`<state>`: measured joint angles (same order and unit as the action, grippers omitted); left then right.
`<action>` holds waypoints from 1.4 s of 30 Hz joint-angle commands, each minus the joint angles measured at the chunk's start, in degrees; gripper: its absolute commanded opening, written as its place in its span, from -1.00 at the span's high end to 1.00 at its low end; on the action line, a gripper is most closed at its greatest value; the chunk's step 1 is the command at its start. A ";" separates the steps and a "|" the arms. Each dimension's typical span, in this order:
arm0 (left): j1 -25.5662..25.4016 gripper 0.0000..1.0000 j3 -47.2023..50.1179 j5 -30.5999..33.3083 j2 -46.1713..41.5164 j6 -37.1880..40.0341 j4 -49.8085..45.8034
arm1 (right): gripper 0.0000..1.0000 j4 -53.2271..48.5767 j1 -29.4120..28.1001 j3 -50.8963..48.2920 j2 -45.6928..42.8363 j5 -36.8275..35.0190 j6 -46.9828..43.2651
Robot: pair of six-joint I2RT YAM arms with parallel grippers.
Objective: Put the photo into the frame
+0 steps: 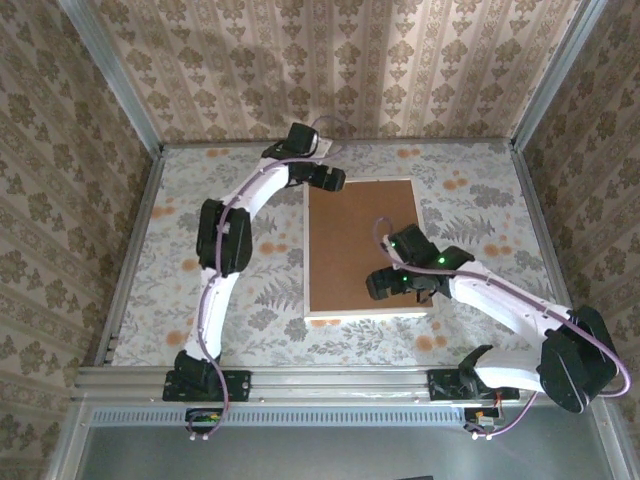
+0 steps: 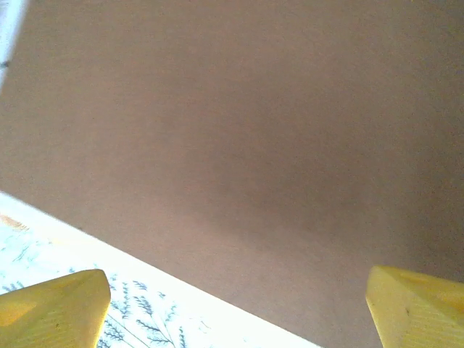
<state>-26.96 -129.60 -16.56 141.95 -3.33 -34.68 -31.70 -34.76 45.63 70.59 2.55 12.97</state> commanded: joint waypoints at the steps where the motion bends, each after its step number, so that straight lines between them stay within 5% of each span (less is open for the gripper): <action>1: 0.42 -0.86 -9.62 -3.93 5.17 1.49 -8.06 | -0.85 6.21 -1.00 0.56 -1.31 0.18 -12.61; 6: 2.44 -0.86 -19.04 -6.82 12.13 -1.10 -9.80 | -0.85 8.37 -1.38 -0.44 -2.27 6.33 -24.30; 23: 4.07 -0.85 -25.62 -10.16 18.62 -3.68 -11.53 | -0.90 -4.14 -3.61 1.02 1.77 2.93 -43.20; 42: 4.88 -0.85 -25.64 -13.75 19.33 -6.16 -8.92 | -0.92 -4.21 -4.33 3.60 11.94 -1.29 -51.32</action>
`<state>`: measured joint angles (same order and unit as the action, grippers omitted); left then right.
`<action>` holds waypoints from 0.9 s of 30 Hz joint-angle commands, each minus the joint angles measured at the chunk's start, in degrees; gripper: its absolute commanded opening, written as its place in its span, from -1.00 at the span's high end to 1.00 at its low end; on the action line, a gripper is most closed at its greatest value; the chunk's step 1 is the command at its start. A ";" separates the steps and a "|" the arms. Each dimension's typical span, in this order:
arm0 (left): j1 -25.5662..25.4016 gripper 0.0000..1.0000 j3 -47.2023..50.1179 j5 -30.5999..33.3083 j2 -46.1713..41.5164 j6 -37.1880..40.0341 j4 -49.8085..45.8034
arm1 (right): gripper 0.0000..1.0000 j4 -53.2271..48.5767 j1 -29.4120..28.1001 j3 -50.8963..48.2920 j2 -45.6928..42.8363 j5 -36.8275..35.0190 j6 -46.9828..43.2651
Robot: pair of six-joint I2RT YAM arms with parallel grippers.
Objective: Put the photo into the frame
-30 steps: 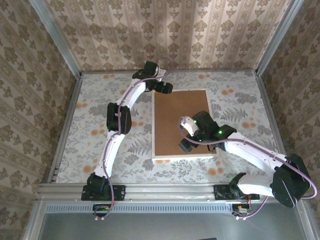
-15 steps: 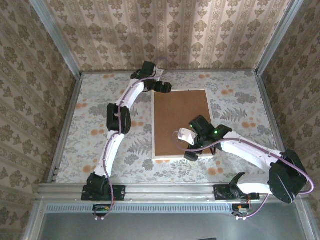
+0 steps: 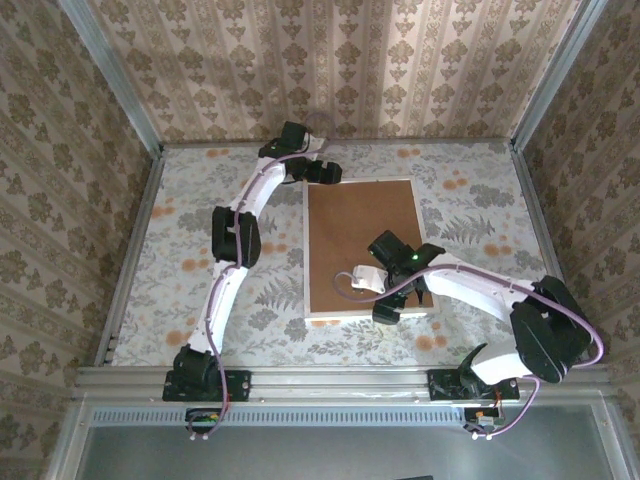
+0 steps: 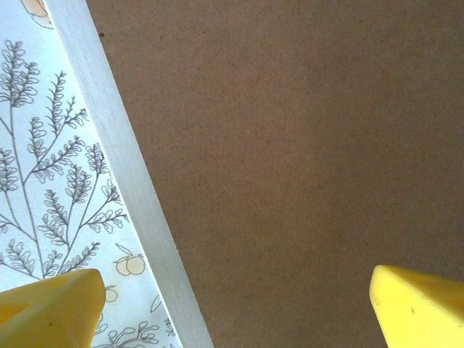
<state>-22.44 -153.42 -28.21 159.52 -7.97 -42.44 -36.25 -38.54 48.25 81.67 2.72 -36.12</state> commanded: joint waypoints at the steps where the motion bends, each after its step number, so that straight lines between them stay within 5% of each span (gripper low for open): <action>1: 0.37 -0.85 -1.82 -2.15 1.76 -1.53 -1.16 | -0.93 0.70 -0.68 0.97 1.02 -1.60 -2.53; 27: 0.55 -0.85 -1.79 -2.88 1.84 -1.61 -0.98 | -0.92 4.67 -1.29 0.54 4.54 -4.77 -4.57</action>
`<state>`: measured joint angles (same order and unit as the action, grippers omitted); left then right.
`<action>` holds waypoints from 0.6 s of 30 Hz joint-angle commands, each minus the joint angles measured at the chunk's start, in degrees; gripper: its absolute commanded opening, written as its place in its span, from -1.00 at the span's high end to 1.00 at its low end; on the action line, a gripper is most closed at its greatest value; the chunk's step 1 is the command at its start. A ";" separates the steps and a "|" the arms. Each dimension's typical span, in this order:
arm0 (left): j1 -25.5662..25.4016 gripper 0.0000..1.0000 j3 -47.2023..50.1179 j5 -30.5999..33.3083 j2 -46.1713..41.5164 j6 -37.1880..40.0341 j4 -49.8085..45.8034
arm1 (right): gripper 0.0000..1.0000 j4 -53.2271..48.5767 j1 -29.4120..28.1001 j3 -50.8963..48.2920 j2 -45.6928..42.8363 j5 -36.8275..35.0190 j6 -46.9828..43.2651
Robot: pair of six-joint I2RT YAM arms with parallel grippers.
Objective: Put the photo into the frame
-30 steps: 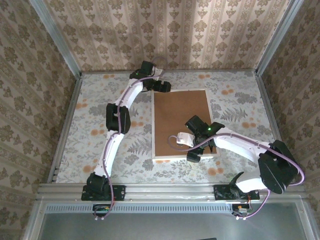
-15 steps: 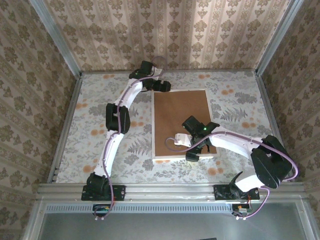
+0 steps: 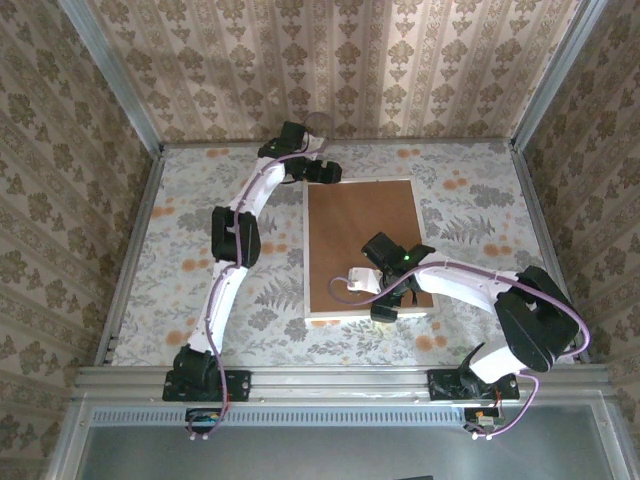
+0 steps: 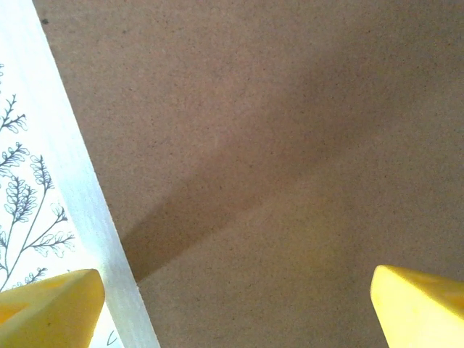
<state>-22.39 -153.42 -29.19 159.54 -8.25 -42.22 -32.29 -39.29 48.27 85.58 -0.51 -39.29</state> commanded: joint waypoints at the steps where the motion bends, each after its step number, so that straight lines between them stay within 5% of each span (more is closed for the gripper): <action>1: 0.43 -0.85 -1.79 -2.00 1.81 -1.40 -1.20 | -0.92 0.87 -0.61 0.51 0.81 -1.74 -1.41; 18: 0.60 -0.85 -1.79 -4.09 2.44 -2.64 -0.85 | -0.84 5.48 -0.97 0.05 -0.11 -6.40 -3.16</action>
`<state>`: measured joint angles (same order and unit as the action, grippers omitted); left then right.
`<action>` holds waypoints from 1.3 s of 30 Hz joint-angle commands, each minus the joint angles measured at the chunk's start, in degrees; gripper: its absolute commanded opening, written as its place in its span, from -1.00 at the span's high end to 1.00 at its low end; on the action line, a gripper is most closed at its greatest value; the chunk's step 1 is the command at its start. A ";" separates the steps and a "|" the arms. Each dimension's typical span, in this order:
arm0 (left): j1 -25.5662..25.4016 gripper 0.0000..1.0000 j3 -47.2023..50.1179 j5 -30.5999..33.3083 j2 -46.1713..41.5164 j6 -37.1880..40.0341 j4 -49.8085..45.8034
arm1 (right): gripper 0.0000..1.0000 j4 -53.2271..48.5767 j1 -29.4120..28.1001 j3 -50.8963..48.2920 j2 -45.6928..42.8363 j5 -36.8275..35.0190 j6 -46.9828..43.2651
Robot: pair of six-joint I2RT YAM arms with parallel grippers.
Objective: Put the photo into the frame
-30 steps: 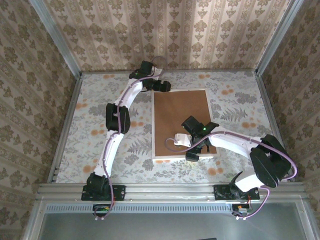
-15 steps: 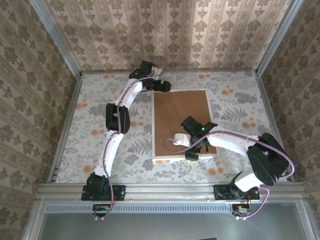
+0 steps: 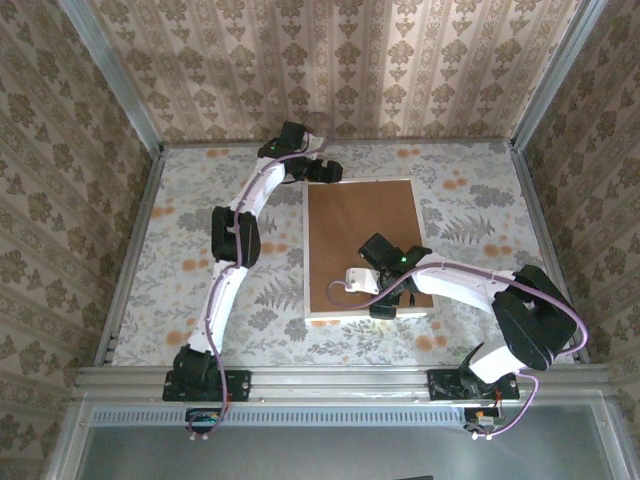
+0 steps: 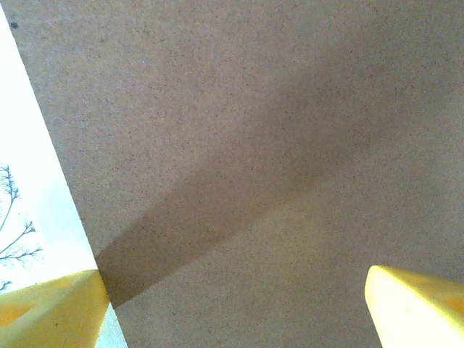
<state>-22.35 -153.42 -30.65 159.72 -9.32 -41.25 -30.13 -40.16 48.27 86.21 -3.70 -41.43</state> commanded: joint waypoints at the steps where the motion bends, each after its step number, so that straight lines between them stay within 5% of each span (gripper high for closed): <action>1: 0.55 -0.85 -1.79 -2.75 2.35 -1.64 -1.81 | -0.84 3.48 -0.05 0.16 -0.55 -3.39 -1.02; 39: -0.85 -0.78 -2.93 -4.85 3.05 2.62 -10.23 | -0.56 5.03 0.94 5.89 5.03 -1.92 -6.15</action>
<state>-22.06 -155.89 -32.18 160.46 -6.35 -43.79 -31.03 -40.34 51.18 89.34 -4.73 -46.35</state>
